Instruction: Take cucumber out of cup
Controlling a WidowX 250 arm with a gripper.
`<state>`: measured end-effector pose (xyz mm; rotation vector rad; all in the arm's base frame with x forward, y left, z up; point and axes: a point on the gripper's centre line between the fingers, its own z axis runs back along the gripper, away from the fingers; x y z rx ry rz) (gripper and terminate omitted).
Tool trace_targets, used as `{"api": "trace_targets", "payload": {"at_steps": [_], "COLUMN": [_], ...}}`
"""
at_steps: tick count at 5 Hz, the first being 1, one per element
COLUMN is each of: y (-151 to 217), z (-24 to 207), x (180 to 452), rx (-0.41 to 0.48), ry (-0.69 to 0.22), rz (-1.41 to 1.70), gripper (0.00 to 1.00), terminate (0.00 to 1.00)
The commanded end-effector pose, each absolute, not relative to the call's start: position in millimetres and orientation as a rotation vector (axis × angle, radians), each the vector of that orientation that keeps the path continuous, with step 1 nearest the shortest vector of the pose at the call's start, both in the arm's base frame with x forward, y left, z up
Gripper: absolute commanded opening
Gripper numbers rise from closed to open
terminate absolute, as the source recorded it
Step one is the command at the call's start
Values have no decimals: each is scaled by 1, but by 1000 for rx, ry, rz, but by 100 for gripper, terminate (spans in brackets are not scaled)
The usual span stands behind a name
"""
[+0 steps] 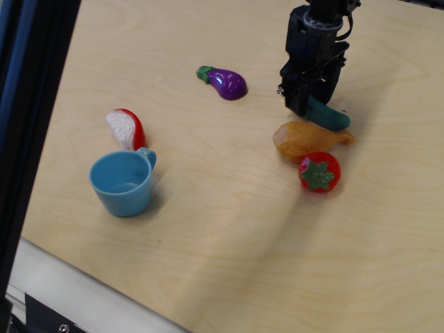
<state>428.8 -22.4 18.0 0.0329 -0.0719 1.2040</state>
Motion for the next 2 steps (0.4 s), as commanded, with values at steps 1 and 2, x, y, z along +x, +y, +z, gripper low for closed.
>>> {"api": "trace_targets", "payload": {"at_steps": [1,2], "y": [-35,-30], "z": [81,100], "x": [421,411], "rx": [-22,-11], "ry": [-198,-226], "rz": [1198,1161], "gripper": [100,100], "terminate": [0,0]}}
